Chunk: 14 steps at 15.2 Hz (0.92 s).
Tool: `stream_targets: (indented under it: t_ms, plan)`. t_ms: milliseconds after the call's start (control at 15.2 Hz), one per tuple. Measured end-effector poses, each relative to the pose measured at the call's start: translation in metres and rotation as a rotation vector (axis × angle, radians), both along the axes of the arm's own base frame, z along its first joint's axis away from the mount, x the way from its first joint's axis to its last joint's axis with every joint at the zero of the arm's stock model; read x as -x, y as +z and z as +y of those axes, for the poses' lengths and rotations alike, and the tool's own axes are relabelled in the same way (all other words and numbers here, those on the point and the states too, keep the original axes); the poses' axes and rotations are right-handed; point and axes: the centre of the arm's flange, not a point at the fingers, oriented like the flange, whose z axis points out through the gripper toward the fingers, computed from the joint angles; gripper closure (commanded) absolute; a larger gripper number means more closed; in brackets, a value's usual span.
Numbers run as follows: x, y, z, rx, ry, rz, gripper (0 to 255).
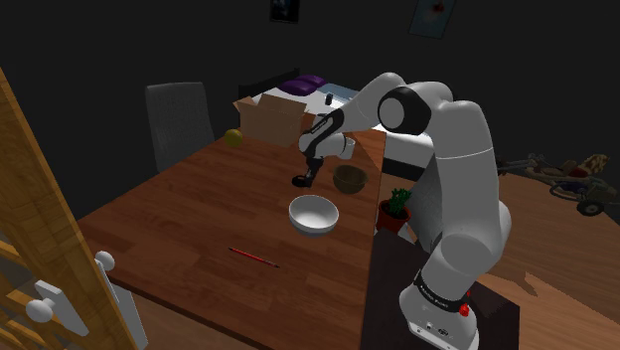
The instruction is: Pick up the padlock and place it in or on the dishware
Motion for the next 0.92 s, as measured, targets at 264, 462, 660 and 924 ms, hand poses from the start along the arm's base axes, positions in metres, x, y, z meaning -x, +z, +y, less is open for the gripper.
stream_targets:
  t_ms: [264, 462, 660, 924]
  plan:
    - [-0.006, 0.000, -0.001, 0.003, 0.029, 0.004, 0]
    - [-0.043, 0.006, -0.006, 0.017, 0.194, 0.025, 0]
    - [-0.068, 0.001, -0.007, 0.026, 0.308, 0.042, 0]
    - [-0.071, -0.017, -0.008, 0.028, 0.324, 0.045, 0]
